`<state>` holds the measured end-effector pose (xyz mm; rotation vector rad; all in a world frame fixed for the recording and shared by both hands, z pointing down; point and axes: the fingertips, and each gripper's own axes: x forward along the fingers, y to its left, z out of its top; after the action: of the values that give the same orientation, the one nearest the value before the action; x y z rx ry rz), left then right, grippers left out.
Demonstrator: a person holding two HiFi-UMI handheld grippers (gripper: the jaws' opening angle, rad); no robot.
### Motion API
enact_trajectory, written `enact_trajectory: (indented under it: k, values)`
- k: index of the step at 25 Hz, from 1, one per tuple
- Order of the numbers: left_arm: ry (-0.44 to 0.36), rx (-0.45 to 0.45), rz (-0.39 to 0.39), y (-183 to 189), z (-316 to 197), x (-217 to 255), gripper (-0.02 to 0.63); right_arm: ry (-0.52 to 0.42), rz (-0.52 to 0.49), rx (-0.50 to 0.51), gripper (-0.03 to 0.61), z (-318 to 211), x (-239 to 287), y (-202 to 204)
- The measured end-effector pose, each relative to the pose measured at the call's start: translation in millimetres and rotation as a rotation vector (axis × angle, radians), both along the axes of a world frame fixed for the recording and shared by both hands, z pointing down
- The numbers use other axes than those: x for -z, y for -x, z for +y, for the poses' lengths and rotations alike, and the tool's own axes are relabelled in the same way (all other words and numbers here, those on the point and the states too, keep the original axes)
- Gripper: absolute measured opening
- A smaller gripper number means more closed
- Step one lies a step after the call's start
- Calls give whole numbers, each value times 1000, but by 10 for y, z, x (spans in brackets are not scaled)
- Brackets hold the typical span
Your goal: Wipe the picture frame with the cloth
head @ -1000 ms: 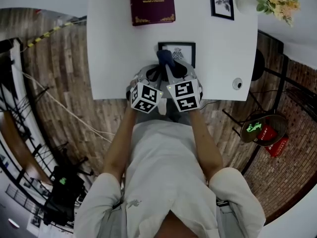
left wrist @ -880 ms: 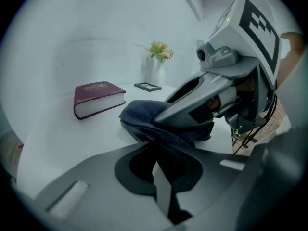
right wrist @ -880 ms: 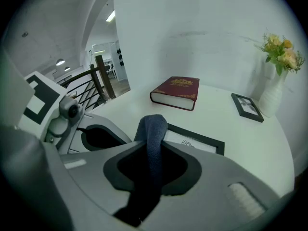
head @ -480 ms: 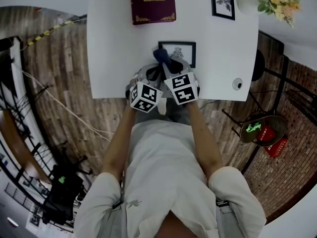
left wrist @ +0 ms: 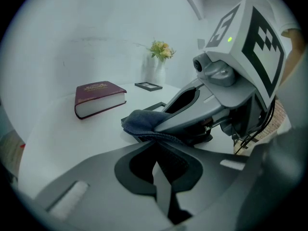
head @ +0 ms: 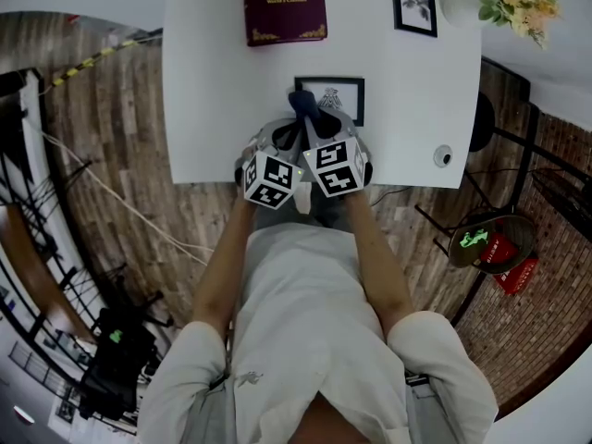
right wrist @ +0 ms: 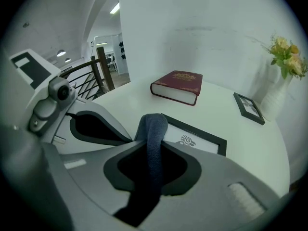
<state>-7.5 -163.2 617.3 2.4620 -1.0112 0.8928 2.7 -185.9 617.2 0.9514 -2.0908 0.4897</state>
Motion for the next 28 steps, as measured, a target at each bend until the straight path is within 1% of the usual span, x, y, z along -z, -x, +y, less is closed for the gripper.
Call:
enact_trajectory:
  k: [6,21,26,28]
  values:
    - [-1,7,-1,11,-1,7,20,-6,26,-9,66,2,9,-103]
    - [3,12,-6,20,3,-9,20,-31,119,-68,66,-16,0,-597]
    - [18,30,17,35,-6,-8,20,-43,164,-86,66,8,19,-808]
    - [20,38,20,37,-11,-14,20,-48,167,-87,67,30,31,-877]
